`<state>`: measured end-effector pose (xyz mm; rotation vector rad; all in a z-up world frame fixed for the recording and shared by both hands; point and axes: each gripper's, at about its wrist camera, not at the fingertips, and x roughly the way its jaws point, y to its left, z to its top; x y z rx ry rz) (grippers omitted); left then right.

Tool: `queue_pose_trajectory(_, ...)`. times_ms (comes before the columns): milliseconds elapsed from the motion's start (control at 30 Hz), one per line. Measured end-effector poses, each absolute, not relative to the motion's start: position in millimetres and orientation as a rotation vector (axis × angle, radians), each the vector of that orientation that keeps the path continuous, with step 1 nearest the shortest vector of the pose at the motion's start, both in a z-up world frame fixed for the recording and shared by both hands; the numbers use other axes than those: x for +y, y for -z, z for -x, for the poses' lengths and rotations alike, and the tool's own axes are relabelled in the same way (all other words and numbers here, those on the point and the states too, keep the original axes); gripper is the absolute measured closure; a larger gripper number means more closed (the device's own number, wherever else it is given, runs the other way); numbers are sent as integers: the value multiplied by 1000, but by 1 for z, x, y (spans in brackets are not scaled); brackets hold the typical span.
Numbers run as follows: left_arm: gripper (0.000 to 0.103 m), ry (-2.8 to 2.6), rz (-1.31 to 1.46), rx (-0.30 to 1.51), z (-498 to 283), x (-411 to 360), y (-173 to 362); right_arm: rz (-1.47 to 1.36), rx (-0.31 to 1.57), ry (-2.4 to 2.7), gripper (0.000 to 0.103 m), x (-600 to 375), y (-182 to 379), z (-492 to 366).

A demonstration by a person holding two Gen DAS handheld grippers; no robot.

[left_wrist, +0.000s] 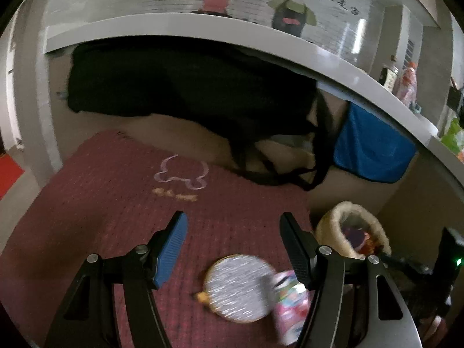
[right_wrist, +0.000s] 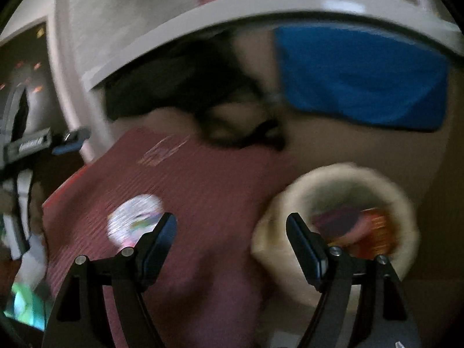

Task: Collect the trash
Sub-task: 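Move both tools back over the bed, then grasp the silver round mirror with the left tool while the right grasps the tissue pack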

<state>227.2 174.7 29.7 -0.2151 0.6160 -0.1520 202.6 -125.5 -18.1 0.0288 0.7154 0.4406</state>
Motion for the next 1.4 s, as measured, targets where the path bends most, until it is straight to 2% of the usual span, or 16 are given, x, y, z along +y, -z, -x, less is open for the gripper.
queue_pose_trajectory(167, 36, 173, 265, 656, -217, 207, -12, 13, 793, -515, 28, -58, 44, -203)
queue_pose_trajectory(367, 36, 266, 393, 777, -229, 220, 34, 43, 876, -488, 28, -14, 72, -224)
queue_pose_trajectory(600, 36, 348, 495, 930, -260, 203, 82, 28, 927, -435, 29, -26, 93, -234)
queue_pose_trajectory(767, 36, 394, 575, 987, -283, 193, 103, 2, 921, -427, 33, -47, 96, -228)
queue_pose_trajectory(1400, 37, 500, 762, 1015, -288, 197, 95, -16, 901, -578, 31, -30, 98, -219)
